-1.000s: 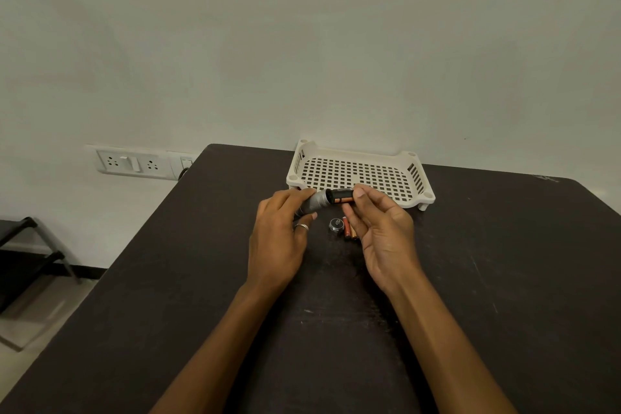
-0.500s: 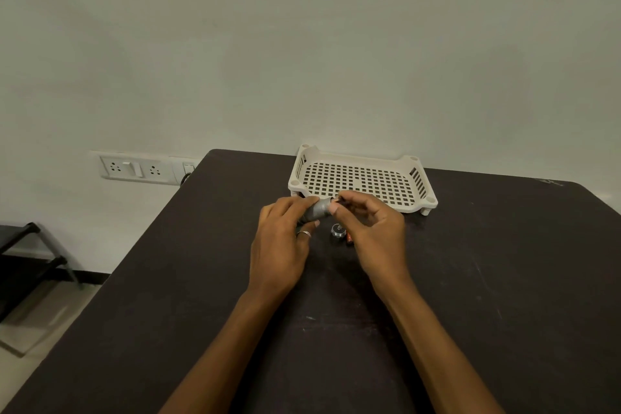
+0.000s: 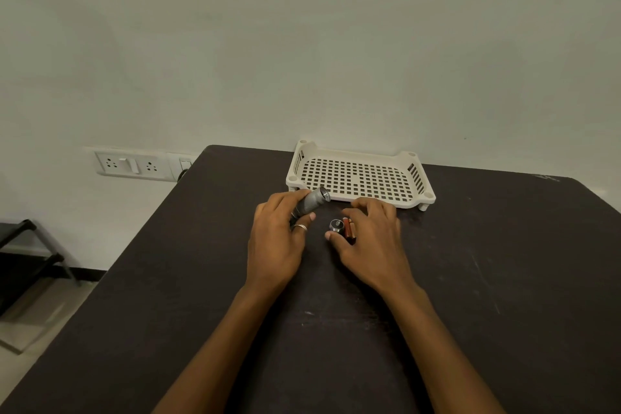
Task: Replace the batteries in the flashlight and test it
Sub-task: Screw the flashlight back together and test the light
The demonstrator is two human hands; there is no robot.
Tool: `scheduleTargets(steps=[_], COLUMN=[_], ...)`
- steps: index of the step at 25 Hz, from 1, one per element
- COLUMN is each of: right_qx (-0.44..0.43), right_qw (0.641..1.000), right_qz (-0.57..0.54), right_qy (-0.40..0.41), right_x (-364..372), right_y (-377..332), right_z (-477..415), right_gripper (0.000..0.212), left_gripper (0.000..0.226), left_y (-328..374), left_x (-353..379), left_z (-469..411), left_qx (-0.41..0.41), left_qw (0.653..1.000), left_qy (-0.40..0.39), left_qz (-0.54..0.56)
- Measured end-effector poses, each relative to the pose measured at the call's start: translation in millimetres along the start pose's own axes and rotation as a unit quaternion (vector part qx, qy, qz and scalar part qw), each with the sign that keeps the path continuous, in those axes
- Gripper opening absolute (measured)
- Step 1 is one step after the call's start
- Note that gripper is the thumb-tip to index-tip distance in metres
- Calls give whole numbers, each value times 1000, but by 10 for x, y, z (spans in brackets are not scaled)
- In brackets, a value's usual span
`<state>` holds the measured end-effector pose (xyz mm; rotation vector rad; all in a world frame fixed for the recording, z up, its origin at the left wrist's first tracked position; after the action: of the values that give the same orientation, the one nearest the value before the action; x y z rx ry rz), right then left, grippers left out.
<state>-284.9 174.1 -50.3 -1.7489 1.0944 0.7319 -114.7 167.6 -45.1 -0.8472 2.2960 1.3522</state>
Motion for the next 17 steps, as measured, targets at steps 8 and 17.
scheduleTargets(steps=[8,17], right_qx=[-1,146], right_qw=[978,827], right_qz=[-202,-542], right_qy=[53,28], right_x=[-81,-151], right_y=[-93,-101], right_z=[-11,-69], right_gripper=[22,33], left_gripper=[42,44], left_y=[-6,-22], left_x=[-3,10], left_z=[0,12], left_qx=[0,11], left_qw=[1000,1000], left_qy=[-2,-1], left_qz=[0,-23])
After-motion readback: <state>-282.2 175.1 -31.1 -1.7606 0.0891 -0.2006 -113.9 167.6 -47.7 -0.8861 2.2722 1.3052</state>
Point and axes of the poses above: each hand's wrist, its own z-axis away from the middle knuckle, its own x-axis out of the palm, y = z × x, the point moved 1 cm from there along -z, towards the middle knuckle, and after that the axes turned 3 degrees about -y, right-handed, at the moved point
